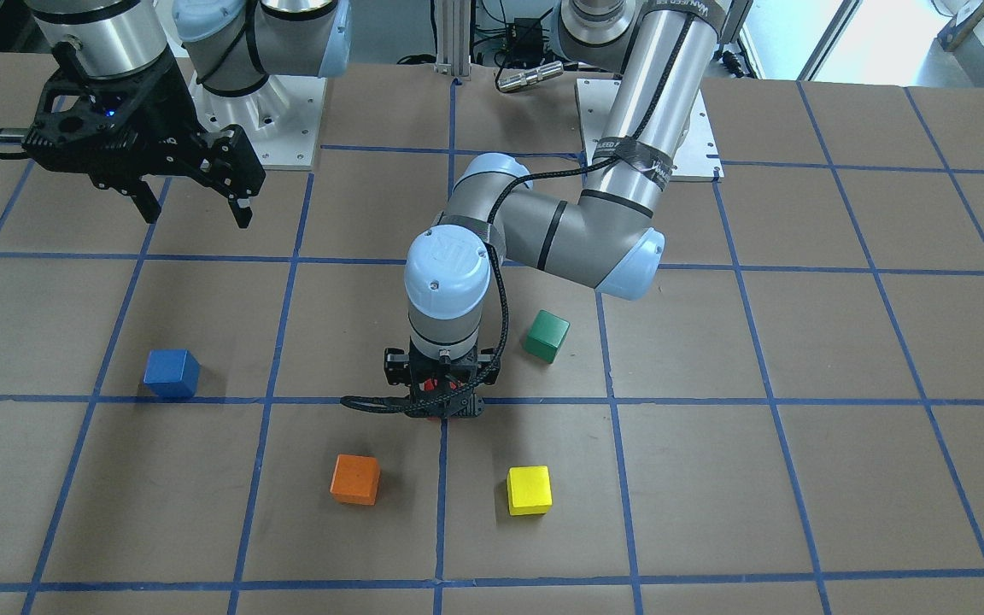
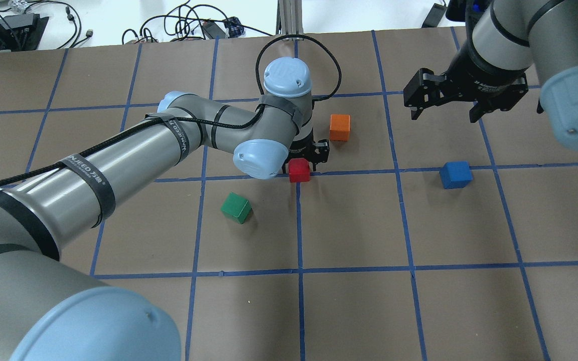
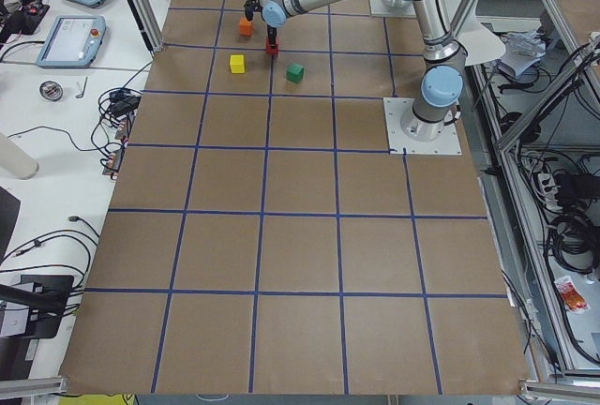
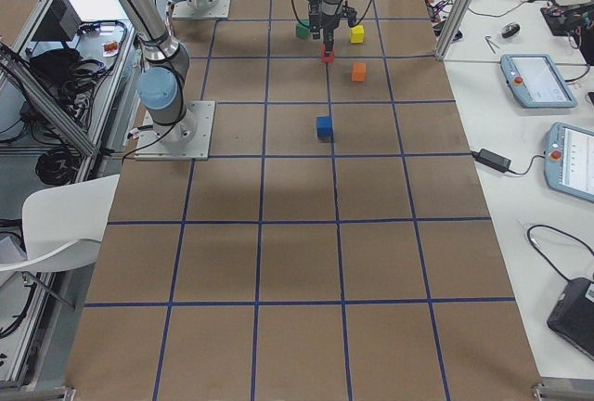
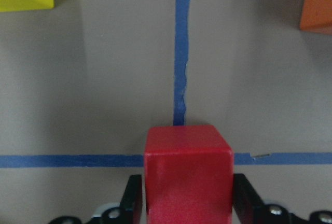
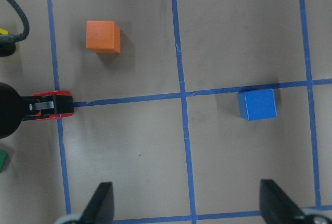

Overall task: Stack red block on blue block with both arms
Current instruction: 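Release the red cube on the table and raise the left gripper, then retract the left arm while the right gripper reaches toward the red cube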

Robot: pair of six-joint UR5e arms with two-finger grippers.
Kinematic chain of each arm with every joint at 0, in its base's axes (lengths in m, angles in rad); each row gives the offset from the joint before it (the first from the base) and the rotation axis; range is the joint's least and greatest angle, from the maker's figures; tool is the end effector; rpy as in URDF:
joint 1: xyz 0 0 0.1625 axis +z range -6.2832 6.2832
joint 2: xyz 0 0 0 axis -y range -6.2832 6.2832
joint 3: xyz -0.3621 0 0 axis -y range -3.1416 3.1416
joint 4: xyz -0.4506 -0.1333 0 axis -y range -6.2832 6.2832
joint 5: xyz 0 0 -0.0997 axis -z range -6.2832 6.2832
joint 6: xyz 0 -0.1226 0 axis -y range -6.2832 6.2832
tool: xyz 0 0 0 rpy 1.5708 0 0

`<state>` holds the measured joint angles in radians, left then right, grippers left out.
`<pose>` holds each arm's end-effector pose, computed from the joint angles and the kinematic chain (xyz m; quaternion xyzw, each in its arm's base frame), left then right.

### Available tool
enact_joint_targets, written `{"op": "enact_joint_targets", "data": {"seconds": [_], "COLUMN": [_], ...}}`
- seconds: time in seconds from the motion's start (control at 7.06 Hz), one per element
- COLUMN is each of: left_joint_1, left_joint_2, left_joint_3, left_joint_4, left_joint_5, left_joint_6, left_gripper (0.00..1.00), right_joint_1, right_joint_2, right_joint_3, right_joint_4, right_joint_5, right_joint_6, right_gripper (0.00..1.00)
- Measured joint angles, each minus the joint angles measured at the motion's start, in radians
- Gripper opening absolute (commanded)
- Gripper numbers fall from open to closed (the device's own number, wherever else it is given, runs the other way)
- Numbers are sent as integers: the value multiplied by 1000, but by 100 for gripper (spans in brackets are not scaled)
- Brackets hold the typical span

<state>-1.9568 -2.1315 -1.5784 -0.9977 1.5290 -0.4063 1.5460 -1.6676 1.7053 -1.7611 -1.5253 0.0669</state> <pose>-0.3815 -0.5710 0.1046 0.0101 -0.9997 -0.0059 0.0202 0.1256 -0.5357 0.4000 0.0440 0.9959 -0.0757 0.0243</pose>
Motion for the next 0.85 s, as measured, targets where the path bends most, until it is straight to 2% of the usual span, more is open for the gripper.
{"op": "enact_joint_targets", "data": {"seconds": [0.14, 0.28, 0.57, 0.85], "left_joint_1": [21, 61, 143, 236], "left_joint_2": [31, 74, 181, 333], "left_joint_3": [34, 97, 216, 183], "left_joint_4": [-28, -117, -399, -520], "left_joint_5": [-4, -4, 17, 69], "left_joint_6": [11, 56, 243, 376], "left_gripper": [100, 100, 100, 100], "right_joint_1": [-13, -26, -41, -45], "right_joint_2": [-3, -12, -24, -22], "right_joint_3": [-12, -18, -3, 20], "right_joint_4": [0, 1, 0, 1], "right_joint_5": [6, 8, 8, 13], "right_joint_6": [0, 1, -4, -11], "right_gripper": [100, 100, 100, 100]}}
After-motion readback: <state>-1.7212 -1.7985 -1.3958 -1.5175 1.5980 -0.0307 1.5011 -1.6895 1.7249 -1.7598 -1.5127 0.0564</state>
